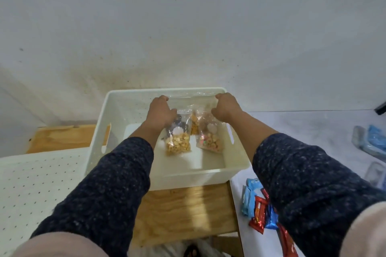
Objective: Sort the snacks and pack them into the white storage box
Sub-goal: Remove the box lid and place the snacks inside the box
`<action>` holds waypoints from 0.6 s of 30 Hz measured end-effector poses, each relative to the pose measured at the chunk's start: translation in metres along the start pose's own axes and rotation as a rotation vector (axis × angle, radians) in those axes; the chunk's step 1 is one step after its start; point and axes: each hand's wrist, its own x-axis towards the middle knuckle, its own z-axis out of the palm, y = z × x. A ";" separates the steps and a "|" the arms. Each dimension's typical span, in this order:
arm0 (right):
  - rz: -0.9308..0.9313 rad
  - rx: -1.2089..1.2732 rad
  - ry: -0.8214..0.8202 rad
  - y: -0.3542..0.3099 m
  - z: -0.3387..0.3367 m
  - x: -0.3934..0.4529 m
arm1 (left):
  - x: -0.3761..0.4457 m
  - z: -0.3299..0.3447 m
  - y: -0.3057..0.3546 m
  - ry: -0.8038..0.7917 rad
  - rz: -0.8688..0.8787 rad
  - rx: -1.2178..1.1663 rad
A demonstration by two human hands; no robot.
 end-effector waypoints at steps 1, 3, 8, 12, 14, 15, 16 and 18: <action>-0.010 -0.038 0.025 -0.001 -0.010 -0.003 | 0.001 -0.006 0.007 0.005 0.021 0.052; -0.034 -0.101 0.061 -0.002 -0.029 -0.009 | 0.000 -0.016 0.023 0.018 0.071 0.161; -0.069 -0.185 0.192 0.010 -0.071 -0.032 | -0.006 -0.027 0.069 0.129 0.268 0.418; -0.033 -0.177 0.322 0.041 -0.096 -0.055 | -0.017 -0.021 0.112 0.180 0.370 0.424; -0.003 -0.176 0.342 0.063 -0.107 -0.068 | -0.025 -0.012 0.132 0.179 0.415 0.427; 0.016 -0.177 0.347 0.076 -0.111 -0.075 | -0.029 -0.007 0.142 0.173 0.435 0.427; 0.037 -0.175 0.354 0.089 -0.116 -0.082 | -0.034 -0.001 0.152 0.166 0.455 0.428; 0.082 -0.163 0.365 0.117 -0.123 -0.097 | -0.044 0.012 0.174 0.155 0.491 0.422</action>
